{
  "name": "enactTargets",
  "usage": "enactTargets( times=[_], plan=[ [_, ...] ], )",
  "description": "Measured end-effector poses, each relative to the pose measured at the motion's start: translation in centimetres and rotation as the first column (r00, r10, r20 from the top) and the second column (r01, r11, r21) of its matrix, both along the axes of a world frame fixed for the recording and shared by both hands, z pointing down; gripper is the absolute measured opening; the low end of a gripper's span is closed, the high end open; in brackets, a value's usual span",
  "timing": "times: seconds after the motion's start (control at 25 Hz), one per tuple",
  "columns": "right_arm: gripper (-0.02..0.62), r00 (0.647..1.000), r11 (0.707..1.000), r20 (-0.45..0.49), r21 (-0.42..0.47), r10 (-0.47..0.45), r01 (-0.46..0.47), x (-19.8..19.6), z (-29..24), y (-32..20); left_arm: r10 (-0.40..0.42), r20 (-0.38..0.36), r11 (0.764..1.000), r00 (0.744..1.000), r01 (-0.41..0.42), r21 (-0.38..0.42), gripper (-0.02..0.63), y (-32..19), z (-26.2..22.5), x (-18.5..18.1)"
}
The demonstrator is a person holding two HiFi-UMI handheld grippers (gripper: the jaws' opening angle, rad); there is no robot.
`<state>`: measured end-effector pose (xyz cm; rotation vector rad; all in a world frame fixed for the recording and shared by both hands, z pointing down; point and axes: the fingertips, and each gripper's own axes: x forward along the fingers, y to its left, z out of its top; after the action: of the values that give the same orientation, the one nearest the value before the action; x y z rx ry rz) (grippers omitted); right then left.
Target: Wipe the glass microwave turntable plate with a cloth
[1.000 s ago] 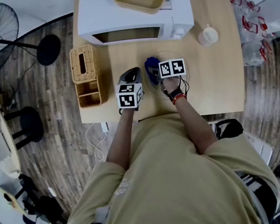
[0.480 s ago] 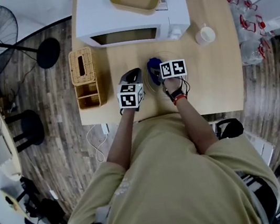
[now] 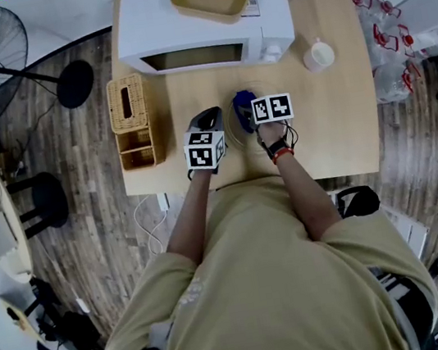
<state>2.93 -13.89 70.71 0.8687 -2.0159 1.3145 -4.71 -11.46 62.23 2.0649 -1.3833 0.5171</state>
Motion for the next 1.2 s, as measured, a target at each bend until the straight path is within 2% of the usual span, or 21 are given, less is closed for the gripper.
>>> enactTargets(
  times=[1.2],
  plan=[
    [0.138, 0.994, 0.995, -0.043, 0.017, 0.099, -0.098, 5.6, 0.0, -0.8, 0.103, -0.01, 0.995, 0.995, -0.103, 0.012, 0.018, 0.4, 0.1, 3.8]
  ],
)
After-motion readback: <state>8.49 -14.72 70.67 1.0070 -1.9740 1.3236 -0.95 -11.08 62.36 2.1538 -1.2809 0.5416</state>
